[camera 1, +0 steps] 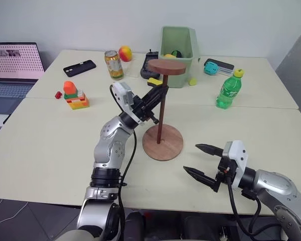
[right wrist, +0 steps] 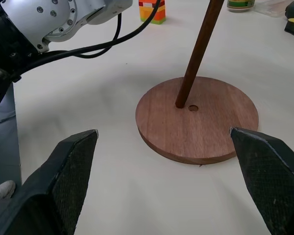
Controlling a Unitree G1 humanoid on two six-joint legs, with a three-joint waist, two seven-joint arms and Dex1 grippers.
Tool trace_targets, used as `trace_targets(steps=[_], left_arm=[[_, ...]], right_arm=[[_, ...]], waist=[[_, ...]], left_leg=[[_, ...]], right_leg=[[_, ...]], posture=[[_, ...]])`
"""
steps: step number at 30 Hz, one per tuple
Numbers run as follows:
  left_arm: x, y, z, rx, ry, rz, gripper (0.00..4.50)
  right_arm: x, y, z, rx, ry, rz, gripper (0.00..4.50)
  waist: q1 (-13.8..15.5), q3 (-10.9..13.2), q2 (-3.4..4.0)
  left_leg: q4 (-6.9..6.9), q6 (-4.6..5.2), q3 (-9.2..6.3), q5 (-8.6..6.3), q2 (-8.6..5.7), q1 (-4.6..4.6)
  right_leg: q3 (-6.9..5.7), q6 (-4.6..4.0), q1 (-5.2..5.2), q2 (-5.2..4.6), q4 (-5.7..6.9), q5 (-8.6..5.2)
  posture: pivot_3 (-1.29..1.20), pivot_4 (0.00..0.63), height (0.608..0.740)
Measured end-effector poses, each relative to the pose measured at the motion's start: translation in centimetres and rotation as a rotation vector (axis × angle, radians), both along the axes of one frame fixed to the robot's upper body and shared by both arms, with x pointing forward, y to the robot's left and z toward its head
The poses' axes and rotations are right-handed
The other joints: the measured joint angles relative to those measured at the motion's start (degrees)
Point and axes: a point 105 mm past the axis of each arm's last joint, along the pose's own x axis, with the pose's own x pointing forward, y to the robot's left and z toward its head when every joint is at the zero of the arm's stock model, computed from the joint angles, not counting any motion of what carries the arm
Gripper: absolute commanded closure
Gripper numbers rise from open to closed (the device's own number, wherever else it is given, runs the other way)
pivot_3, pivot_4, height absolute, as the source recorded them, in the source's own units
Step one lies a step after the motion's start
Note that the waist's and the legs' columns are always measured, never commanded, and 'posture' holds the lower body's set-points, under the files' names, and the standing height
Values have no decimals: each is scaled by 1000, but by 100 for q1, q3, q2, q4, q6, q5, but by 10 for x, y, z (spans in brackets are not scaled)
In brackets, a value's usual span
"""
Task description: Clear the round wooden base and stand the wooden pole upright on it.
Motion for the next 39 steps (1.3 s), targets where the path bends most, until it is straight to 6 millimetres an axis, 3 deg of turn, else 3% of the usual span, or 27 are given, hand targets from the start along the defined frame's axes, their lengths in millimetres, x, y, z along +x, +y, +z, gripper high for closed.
trace_targets(steps=[14,19,25,39], left_arm=[[7,-6,-1,-18,0,-2,4283],[-4,1,-2,18,-37,-15,4283],[-26,15,-11,168,-108,-59,4283],[-12,15,-27,268,-43,-37,4283]], right_arm=[[3,0,2,2,-13,-18,0],[4,0,4,3,-18,-20,0],[4,0,3,2,-19,-22,0],[10,1,7,7,-30,-35,0]], waist=[[-1,0,0],[-7,0,0],[-11,-8,9],[-20,-176,28]], left_leg=[[-1,0,-1,0,-1,0],[-7,0,-4,0,3,4],[-25,2,-5,-2,7,81],[-116,10,-4,-11,3,235]], right_leg=[[-1,0,1,0,-5,0],[2,0,1,1,-7,0],[-9,0,89,6,-45,0],[0,2,242,22,-148,-3]], posture=[[0,150,740],[0,150,740],[0,150,740],[0,150,740]])
